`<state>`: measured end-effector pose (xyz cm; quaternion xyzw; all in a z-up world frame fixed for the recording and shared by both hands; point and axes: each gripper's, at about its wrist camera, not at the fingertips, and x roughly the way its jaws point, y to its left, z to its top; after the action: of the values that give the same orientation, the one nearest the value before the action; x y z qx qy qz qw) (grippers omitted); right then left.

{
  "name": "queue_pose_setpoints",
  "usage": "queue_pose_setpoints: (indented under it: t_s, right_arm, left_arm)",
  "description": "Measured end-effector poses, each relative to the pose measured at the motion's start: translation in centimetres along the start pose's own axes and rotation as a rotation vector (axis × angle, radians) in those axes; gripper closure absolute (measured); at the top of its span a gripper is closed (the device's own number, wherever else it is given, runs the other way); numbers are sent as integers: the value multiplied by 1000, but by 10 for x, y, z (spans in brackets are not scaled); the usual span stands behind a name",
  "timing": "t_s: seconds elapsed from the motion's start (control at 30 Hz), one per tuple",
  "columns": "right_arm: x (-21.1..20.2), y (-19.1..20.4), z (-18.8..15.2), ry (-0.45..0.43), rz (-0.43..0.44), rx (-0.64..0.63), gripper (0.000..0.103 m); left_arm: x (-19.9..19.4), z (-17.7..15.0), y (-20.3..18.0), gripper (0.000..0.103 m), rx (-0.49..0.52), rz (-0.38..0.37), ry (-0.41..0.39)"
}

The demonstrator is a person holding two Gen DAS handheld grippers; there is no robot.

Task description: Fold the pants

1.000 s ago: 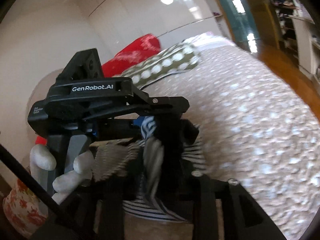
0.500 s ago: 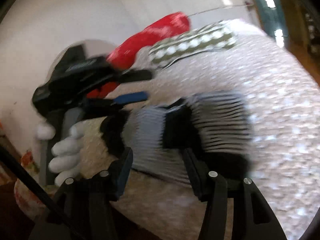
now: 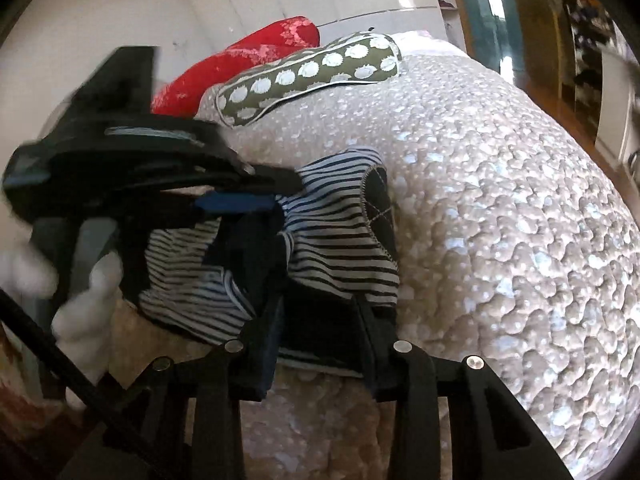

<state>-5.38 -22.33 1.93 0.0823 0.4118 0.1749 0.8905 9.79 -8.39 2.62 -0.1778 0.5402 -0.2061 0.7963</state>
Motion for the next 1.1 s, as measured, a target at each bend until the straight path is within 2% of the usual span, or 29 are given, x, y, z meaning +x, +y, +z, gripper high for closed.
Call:
queue_pose_setpoints:
  t_s: [0.2, 0.3, 0.37, 0.43, 0.53, 0.57, 0.67, 0.73, 0.87, 1.03, 1.1]
  right_arm:
    - [3, -3, -6, -7, 13, -15, 66]
    - [-3, -2, -6, -3, 17, -7, 66]
    - [-15, -6, 1, -11, 43, 42, 66]
    - [-31, -11, 10, -62, 68, 85, 66]
    - [-40, -15, 33, -92, 63, 95, 66]
    - [-37, -15, 42, -86, 51, 88, 66]
    - [-13, -12, 63, -31, 53, 61, 66]
    - [8, -11, 69, 31, 49, 51, 71]
    - [57, -15, 71, 145, -31, 28, 78]
    - [36, -11, 69, 108, -51, 44, 77]
    - [23, -8, 70, 91, -56, 44, 74]
  left_arm:
    - [-7, 5, 10, 88, -61, -74, -3]
    - [-34, -1, 6, 80, -60, -105, -55]
    - [-57, -8, 2, 73, -39, -100, -111]
    - [-69, -17, -3, 71, -8, -97, -141]
    - [-63, -29, -13, 71, 53, -47, -133]
    - [-52, -34, -15, 71, 70, -3, -110]
    - [-23, -47, -6, 71, 39, 57, -32]
    - [-18, -53, -5, 71, 43, 76, -42]
    - [-22, -55, -7, 71, 68, 93, -54]
    - [-43, -55, 3, 71, 26, 11, -57]
    - [-69, -61, 11, 65, 19, -31, -106]
